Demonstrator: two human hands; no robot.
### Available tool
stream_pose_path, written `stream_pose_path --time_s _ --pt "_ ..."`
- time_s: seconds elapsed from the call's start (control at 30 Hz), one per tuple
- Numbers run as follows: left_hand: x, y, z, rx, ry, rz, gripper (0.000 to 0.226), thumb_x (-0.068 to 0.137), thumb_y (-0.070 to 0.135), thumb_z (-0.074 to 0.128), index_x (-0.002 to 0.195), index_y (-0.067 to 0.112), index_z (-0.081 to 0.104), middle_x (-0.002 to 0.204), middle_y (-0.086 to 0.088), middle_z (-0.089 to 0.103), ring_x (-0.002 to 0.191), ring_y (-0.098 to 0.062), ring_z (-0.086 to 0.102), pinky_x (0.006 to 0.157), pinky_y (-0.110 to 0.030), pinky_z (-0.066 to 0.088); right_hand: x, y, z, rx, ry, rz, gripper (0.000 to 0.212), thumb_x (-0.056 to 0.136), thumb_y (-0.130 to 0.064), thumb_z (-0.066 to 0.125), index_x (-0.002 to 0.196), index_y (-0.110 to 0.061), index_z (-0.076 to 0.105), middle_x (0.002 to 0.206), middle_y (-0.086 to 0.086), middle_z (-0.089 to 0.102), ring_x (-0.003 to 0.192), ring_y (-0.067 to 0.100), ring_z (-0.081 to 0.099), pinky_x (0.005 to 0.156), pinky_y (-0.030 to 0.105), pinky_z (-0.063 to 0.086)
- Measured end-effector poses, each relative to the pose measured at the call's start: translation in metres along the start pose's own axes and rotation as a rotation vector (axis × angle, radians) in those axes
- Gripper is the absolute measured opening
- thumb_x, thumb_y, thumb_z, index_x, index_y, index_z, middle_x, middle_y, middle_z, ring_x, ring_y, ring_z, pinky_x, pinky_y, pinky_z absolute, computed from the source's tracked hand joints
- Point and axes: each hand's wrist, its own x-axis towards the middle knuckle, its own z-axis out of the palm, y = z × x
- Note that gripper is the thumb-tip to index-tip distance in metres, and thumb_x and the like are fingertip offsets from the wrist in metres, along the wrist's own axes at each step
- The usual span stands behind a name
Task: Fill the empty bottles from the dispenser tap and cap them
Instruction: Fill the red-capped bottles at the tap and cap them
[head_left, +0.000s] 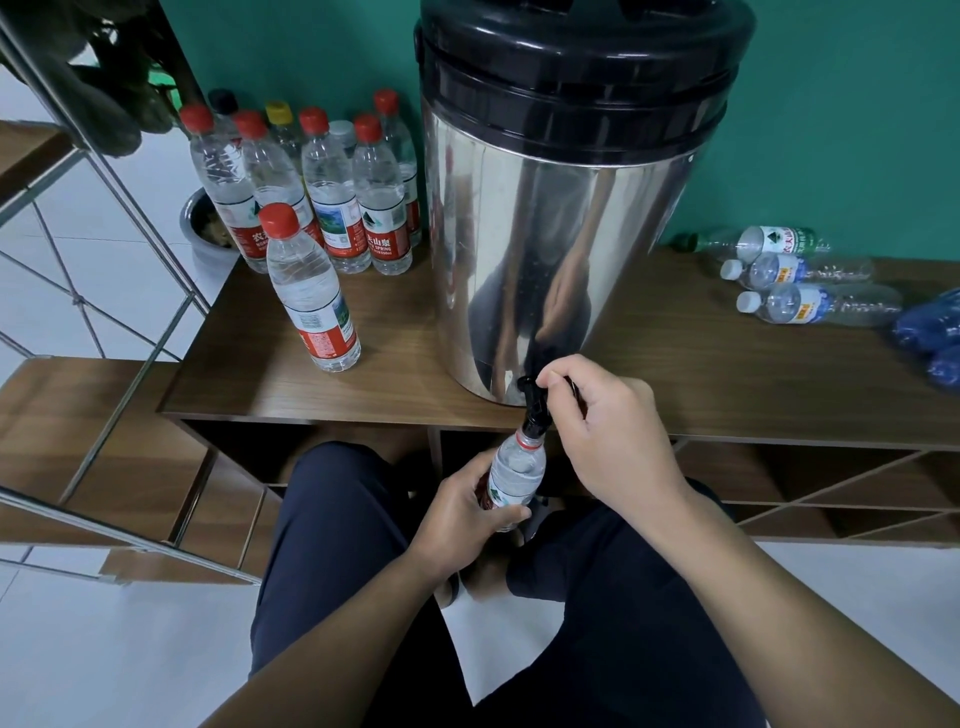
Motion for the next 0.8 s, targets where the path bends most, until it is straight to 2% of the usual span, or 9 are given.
stream_pose_path --time_s 0.13,0.23,0.33,0.43,0.53,0.63,0.73,0.8 --pt "0.001 -0.001 0.001 -0.006 0.004 -0.004 0.078 0.087 0.004 0.093 0.156 0.023 0.061 0.143 0.015 0.073 0.137 -0.005 0.066 0.114 -0.017 0.046 0.000 -0.003 0.001 -0.042 -0.031 -0.032 0.013 0.110 -0.015 0.063 0.109 -0.017 0.076 0.066 -0.013 0.057 0.059 0.007 0.054 0.058 0.014 0.034" --pt "0.001 -0.001 0.001 -0.010 -0.003 -0.006 0.079 0.087 0.004 0.093 0.156 0.023 0.061 0.144 0.014 0.073 0.138 -0.007 0.066 0.117 -0.022 0.048 0.000 -0.004 0.001 0.005 -0.059 -0.027 0.013 0.112 -0.024 0.063 0.112 -0.020 0.075 0.069 -0.014 0.062 0.065 0.010 0.059 0.062 0.018 0.038" --pt "0.001 -0.003 0.000 -0.022 -0.008 -0.014 0.079 0.087 0.003 0.093 0.156 0.024 0.061 0.142 0.012 0.074 0.136 -0.010 0.067 0.116 -0.024 0.049 -0.006 -0.004 -0.001 0.090 -0.079 -0.002 0.025 0.110 -0.038 0.065 0.121 -0.020 0.077 0.068 -0.021 0.059 0.069 0.006 0.061 0.069 0.013 0.040" --pt "0.002 -0.004 0.000 -0.022 -0.003 -0.014 0.080 0.086 0.004 0.094 0.155 0.024 0.061 0.142 0.013 0.074 0.137 -0.009 0.067 0.116 -0.021 0.048 -0.013 0.011 -0.006 0.128 -0.039 0.029 0.037 0.110 -0.047 0.055 0.126 -0.022 0.077 0.076 -0.017 0.065 0.076 0.012 0.067 0.076 0.020 0.048" --pt "0.002 -0.006 0.000 -0.021 -0.002 -0.025 0.079 0.085 0.004 0.094 0.154 0.025 0.062 0.140 0.013 0.075 0.134 -0.009 0.068 0.110 -0.018 0.049 -0.016 0.043 -0.007 0.063 0.036 0.079 0.028 0.115 -0.037 0.054 0.120 -0.024 0.078 0.079 -0.017 0.068 0.080 0.010 0.070 0.079 0.029 0.053" --pt "0.001 -0.006 0.000 -0.028 0.001 -0.032 0.078 0.086 0.003 0.094 0.153 0.024 0.063 0.137 0.011 0.077 0.131 -0.009 0.070 0.104 -0.014 0.051 -0.014 0.082 -0.003 -0.116 0.074 0.102 0.017 0.110 -0.028 0.068 0.122 -0.021 0.076 0.096 -0.013 0.068 0.079 0.008 0.064 0.080 0.041 0.059" --pt "0.000 -0.005 0.000 -0.042 0.002 -0.046 0.077 0.086 0.000 0.093 0.153 0.022 0.063 0.134 0.010 0.077 0.128 -0.010 0.071 0.097 -0.012 0.054 -0.008 0.108 0.001 -0.252 -0.024 0.123 0.040 0.103 -0.032 0.076 0.141 -0.020 0.071 0.121 -0.008 0.058 0.078 0.006 0.057 0.081 0.040 0.061" --pt "0.000 -0.004 0.000 -0.030 0.001 -0.040 0.077 0.086 0.001 0.093 0.154 0.023 0.063 0.136 0.011 0.077 0.130 -0.008 0.070 0.101 -0.012 0.052 -0.005 0.115 0.002 -0.299 -0.119 0.156 0.054 0.103 -0.038 0.077 0.152 -0.020 0.063 0.136 -0.006 0.053 0.095 0.014 0.062 0.089 0.038 0.060"
